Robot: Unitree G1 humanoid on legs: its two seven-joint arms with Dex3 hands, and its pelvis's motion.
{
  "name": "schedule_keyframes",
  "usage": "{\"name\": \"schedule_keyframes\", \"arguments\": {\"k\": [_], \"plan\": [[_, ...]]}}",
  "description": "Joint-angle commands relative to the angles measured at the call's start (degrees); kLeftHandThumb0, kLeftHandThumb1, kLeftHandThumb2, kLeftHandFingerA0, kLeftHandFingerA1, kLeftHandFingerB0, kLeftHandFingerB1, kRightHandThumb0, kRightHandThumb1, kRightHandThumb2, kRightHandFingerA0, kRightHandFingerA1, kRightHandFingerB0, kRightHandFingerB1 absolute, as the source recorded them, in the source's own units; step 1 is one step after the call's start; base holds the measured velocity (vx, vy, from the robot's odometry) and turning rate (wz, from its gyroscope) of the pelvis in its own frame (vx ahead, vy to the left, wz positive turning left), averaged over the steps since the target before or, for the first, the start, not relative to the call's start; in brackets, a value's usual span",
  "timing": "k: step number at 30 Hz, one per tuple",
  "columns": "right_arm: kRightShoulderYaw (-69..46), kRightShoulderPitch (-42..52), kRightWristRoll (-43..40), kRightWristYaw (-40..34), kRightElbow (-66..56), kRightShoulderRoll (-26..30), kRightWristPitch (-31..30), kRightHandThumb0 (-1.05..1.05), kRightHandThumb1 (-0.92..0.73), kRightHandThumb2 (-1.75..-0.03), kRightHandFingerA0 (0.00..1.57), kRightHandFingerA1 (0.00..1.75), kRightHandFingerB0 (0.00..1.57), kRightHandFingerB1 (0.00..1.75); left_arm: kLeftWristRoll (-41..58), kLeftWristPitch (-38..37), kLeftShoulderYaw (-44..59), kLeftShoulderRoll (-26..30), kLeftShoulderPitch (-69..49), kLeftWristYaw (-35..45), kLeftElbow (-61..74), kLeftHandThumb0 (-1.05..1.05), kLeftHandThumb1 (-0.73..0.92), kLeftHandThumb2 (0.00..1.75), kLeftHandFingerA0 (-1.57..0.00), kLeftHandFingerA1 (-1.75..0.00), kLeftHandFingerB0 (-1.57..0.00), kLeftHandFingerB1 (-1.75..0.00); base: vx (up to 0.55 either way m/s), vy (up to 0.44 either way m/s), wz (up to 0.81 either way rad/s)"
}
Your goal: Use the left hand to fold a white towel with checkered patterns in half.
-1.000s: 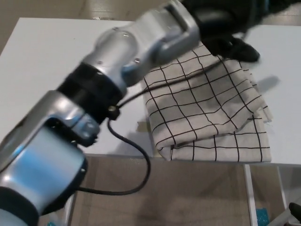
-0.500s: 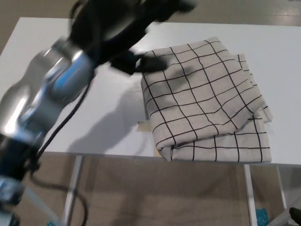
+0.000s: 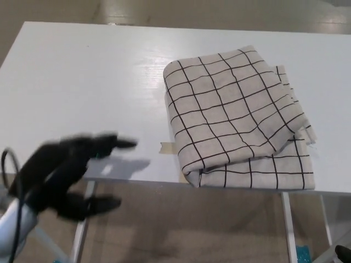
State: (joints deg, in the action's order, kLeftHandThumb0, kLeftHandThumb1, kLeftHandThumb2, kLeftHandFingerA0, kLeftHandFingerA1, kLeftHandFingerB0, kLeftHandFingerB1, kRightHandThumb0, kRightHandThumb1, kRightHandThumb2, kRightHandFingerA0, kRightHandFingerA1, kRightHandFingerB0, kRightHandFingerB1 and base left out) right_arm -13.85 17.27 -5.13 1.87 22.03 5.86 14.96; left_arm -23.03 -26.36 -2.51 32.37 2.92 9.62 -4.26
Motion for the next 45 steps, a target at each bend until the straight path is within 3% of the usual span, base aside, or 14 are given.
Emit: {"name": "schedule_keyframes", "arguments": {"k": [1,2,4,5,19,20,23,24,27,28,30,33,34,45], "plan": [[-0.31,3.03,0.76,0.08,3.88,0.75,0.31,-0.39,-0.72,-0.61,0.43,0.42,0.53,0.41,63.90,12.53,17.08,2.85,-38.97,44.32,13.16,-0.80,0.71,0.62,-0.90,-0.60,-0.77,-0.52,0.00,0.000,0.00],[-0.42,3.12,0.55,0.24,3.71,0.78,0.29,-0.39,-0.72,-0.61,0.43,0.42,0.53,0.41,64.82,15.54,17.73,2.70,-38.31,46.63,11.89,-0.82,0.59,0.98,-0.89,-0.69,-0.76,-0.65,0.00,0.000,0.00],[-0.64,3.10,0.12,0.42,3.53,0.72,0.23,-0.38,-0.71,-0.61,0.43,0.42,0.53,0.41,65.01,19.54,18.38,2.83,-36.88,50.16,8.67,-0.80,0.57,0.97,-0.90,-0.68,-0.78,-0.64,0.00,0.000,0.00],[-0.74,2.96,-0.28,0.58,3.34,0.56,-0.03,-0.38,-0.71,-0.61,0.44,0.43,0.54,0.42,62.60,20.65,18.69,2.67,-34.85,51.29,4.01,-0.84,0.71,0.63,-0.96,-0.59,-0.86,-0.56,0.00,0.000,0.00],[-1.14,1.73,-0.85,1.26,4.87,0.95,0.98,-0.39,-0.71,-0.61,0.44,0.42,0.54,0.42,43.23,12.13,25.07,-5.59,-19.74,37.72,-34.63,-0.90,0.67,0.65,-0.98,-0.56,-0.88,-0.54,0.00,0.000,0.00],[-0.95,1.14,-0.35,1.04,5.55,1.19,1.15,-0.39,-0.71,-0.61,0.44,0.43,0.53,0.41,40.19,9.85,25.82,-6.28,-17.16,33.08,-40.76,-0.86,0.70,0.62,-0.84,-0.50,-0.79,-0.50,0.00,0.000,0.00],[-0.77,0.73,-0.10,0.74,5.96,1.09,0.83,-0.39,-0.72,-0.61,0.44,0.44,0.53,0.41,36.98,7.58,26.42,-6.65,-14.48,28.60,-47.18,-0.88,0.66,0.64,-0.73,-0.48,-0.66,-0.45,0.00,0.000,0.00],[-0.66,0.76,0.06,0.52,6.02,0.97,0.74,-0.39,-0.71,-0.61,0.45,0.45,0.52,0.41,35.20,6.80,26.08,-6.60,-13.74,26.43,-49.64,-0.87,0.54,0.96,-0.55,-0.55,-0.44,-0.47,0.00,0.000,0.00],[-0.51,0.80,0.31,0.22,6.17,0.86,0.70,-0.39,-0.71,-0.61,0.45,0.45,0.52,0.41,32.68,5.26,25.76,-6.43,-12.43,23.81,-53.75,-0.87,0.54,0.96,-0.55,-0.55,-0.44,-0.47,0.00,0.000,0.00],[-0.42,0.71,0.69,-0.06,6.45,1.03,0.72,-0.39,-0.71,-0.61,0.45,0.45,0.51,0.40,31.13,4.67,25.00,-5.88,-11.94,22.91,-55.40,-0.87,0.66,0.60,-0.40,-0.38,-0.43,-0.36,0.00,0.000,0.00],[-0.06,0.56,1.57,-0.51,7.15,1.46,0.36,-0.39,-0.71,-0.61,0.46,0.46,0.49,0.39,27.22,4.65,22.92,-4.48,-10.34,20.05,-59.38,-0.85,0.67,0.61,-0.29,-0.36,-0.34,-0.34,0.00,0.000,0.00],[0.27,0.47,2.13,-0.52,7.21,1.94,-0.26,-0.40,-0.71,-0.61,0.46,0.46,0.47,0.39,25.68,3.82,21.73,-4.50,-8.72,18.32,-60.66,-0.84,0.67,0.61,-0.30,-0.36,-0.36,-0.34,0.00,0.000,0.00],[0.24,0.29,1.98,-0.35,7.26,2.04,-0.37,-0.40,-0.71,-0.61,0.46,0.46,0.47,0.39,24.70,3.38,20.96,-4.52,-7.95,16.94,-61.16,-0.90,0.59,0.96,-0.21,-0.42,-0.33,-0.45,0.00,0.000,0.00],[0.91,-0.52,2.59,-0.92,7.54,2.62,-0.78,-0.40,-0.71,-0.61,0.45,0.44,0.46,0.38,23.92,0.66,19.84,-4.45,-4.41,14.74,-66.01,-0.88,0.58,0.96,-0.24,-0.44,-0.30,-0.44,0.00,0.000,0.00]]}}
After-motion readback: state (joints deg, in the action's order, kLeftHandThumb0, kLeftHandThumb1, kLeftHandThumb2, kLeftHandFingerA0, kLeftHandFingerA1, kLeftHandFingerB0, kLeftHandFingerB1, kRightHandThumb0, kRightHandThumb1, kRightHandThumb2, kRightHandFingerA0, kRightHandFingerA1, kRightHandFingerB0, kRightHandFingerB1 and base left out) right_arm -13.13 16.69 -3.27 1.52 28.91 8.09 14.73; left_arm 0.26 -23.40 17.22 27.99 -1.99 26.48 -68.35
